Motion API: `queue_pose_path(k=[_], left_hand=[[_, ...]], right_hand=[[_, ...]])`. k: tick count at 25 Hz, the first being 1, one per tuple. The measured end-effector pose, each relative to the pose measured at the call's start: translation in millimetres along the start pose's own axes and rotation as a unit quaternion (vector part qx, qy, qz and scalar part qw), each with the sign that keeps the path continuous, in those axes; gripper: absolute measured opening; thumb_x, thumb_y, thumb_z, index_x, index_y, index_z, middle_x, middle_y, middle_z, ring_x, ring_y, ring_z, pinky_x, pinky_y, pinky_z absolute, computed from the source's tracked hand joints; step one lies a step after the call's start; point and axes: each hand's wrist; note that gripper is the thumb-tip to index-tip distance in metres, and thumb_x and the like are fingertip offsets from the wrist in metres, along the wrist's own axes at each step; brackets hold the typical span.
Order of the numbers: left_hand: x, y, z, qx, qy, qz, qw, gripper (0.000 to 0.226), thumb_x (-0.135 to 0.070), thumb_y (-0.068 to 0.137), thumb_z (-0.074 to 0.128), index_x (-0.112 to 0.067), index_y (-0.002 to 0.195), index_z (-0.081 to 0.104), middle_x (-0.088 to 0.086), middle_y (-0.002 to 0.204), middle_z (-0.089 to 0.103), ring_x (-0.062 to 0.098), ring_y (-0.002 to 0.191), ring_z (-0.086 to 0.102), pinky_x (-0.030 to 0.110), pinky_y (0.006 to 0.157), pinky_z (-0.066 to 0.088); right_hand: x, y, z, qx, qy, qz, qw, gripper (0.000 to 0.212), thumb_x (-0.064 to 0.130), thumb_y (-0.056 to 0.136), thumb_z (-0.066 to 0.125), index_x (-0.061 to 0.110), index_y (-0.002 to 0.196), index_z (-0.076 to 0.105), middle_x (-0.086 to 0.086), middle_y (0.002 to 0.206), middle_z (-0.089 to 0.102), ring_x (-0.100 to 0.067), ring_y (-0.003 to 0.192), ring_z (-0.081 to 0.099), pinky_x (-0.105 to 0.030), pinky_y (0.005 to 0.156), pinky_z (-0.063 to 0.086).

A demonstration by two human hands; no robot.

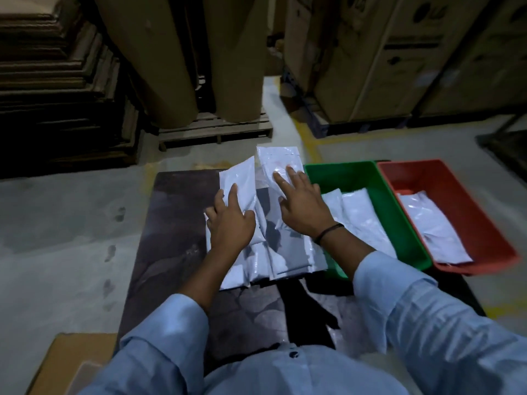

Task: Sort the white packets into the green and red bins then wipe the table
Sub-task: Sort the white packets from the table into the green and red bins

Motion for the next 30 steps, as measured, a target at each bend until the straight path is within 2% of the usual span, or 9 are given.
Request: queue_pose_path(k=[4, 9, 12, 15, 17, 20, 25, 27, 30], left_hand=[[-55, -5, 29, 0.034, -0.003, 0.064, 0.997, 0.070, -0.032, 0.098, 0.050, -0.032, 0.160, 0.018, 0.007, 0.167, 0.013, 0.041, 0.140, 0.024, 0.051, 0.114, 0.029], [-113, -5, 59, 0.038, -0.014, 0.071, 0.997, 0.069, -0.033, 0.098, 0.050, -0.031, 0.160, 0.018, 0.008, 0.167, 0.013, 0.040, 0.139, 0.024, 0.051, 0.114, 0.029], [-156, -12, 83, 0.028, -0.020, 0.069, 0.997, 0.069, -0.033, 0.099, 0.050, -0.031, 0.160, 0.018, 0.008, 0.167, 0.013, 0.038, 0.140, 0.023, 0.049, 0.114, 0.028], [-209, -30, 117, 0.038, -0.026, 0.062, 0.997, 0.071, -0.031, 0.098, 0.049, -0.031, 0.161, 0.016, 0.006, 0.168, 0.011, 0.038, 0.141, 0.021, 0.049, 0.116, 0.027], [-240, -40, 144, 0.043, -0.011, 0.065, 0.997, 0.072, -0.031, 0.097, 0.048, -0.030, 0.161, 0.015, 0.007, 0.168, 0.010, 0.039, 0.139, 0.024, 0.049, 0.115, 0.028], [-282, -47, 180, 0.043, 0.013, 0.060, 0.997, 0.072, -0.033, 0.098, 0.048, -0.029, 0.161, 0.015, 0.008, 0.167, 0.011, 0.040, 0.135, 0.026, 0.049, 0.112, 0.028], [-336, -63, 223, 0.042, 0.021, 0.033, 0.998, 0.072, -0.034, 0.098, 0.049, -0.030, 0.161, 0.014, 0.008, 0.167, 0.010, 0.038, 0.138, 0.024, 0.049, 0.114, 0.028], [-349, -66, 234, 0.044, 0.026, 0.028, 0.998, 0.073, -0.034, 0.098, 0.050, -0.029, 0.161, 0.013, 0.008, 0.167, 0.010, 0.038, 0.138, 0.025, 0.049, 0.113, 0.029], [-360, -70, 243, 0.045, 0.038, 0.030, 0.998, 0.074, -0.033, 0.097, 0.049, -0.028, 0.161, 0.012, 0.009, 0.168, 0.009, 0.037, 0.136, 0.026, 0.049, 0.113, 0.028]], right_hand=[[-59, -25, -21, -0.015, 0.007, 0.047, 0.999, 0.065, 0.023, 0.096, 0.048, 0.029, 0.157, 0.025, -0.006, 0.166, 0.015, -0.033, 0.151, 0.014, -0.062, 0.111, 0.026], [-150, -43, -42, -0.060, 0.009, 0.099, 0.993, 0.062, 0.028, 0.094, 0.049, 0.027, 0.154, 0.034, -0.012, 0.162, 0.026, -0.037, 0.147, 0.027, -0.058, 0.110, 0.029], [-218, -48, -53, -0.055, 0.032, 0.140, 0.988, 0.063, 0.024, 0.095, 0.052, 0.027, 0.155, 0.033, -0.012, 0.163, 0.025, -0.034, 0.147, 0.025, -0.058, 0.110, 0.027], [-288, -65, -65, -0.051, 0.026, 0.137, 0.989, 0.063, 0.023, 0.094, 0.054, 0.027, 0.154, 0.034, -0.011, 0.162, 0.026, -0.032, 0.148, 0.025, -0.059, 0.109, 0.028], [-329, -79, -68, -0.033, 0.018, 0.122, 0.992, 0.061, 0.026, 0.094, 0.053, 0.025, 0.153, 0.037, -0.013, 0.161, 0.029, -0.033, 0.146, 0.029, -0.058, 0.108, 0.033], [-384, -96, -60, 0.029, -0.010, 0.075, 0.997, 0.064, 0.036, 0.089, 0.039, 0.022, 0.151, 0.038, -0.017, 0.159, 0.032, -0.039, 0.142, 0.035, -0.060, 0.106, 0.039], [-429, -112, -42, 0.135, -0.098, 0.040, 0.985, 0.065, 0.036, 0.098, 0.042, 0.026, 0.158, 0.019, -0.010, 0.166, 0.012, -0.037, 0.150, 0.017, -0.053, 0.114, 0.025], [-434, -110, -34, 0.163, -0.121, 0.025, 0.979, 0.063, 0.043, 0.097, 0.036, 0.024, 0.156, 0.024, -0.015, 0.164, 0.018, -0.040, 0.147, 0.021, -0.053, 0.112, 0.025], [-435, -107, -19, 0.192, -0.149, 0.016, 0.970, 0.073, 0.053, 0.088, 0.012, 0.018, 0.144, 0.043, -0.024, 0.150, 0.041, -0.045, 0.130, 0.041, -0.052, 0.101, 0.031]])
Point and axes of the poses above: each hand's wrist, its own y-axis towards the middle knuckle, its own z-axis out of the palm, x = y × z
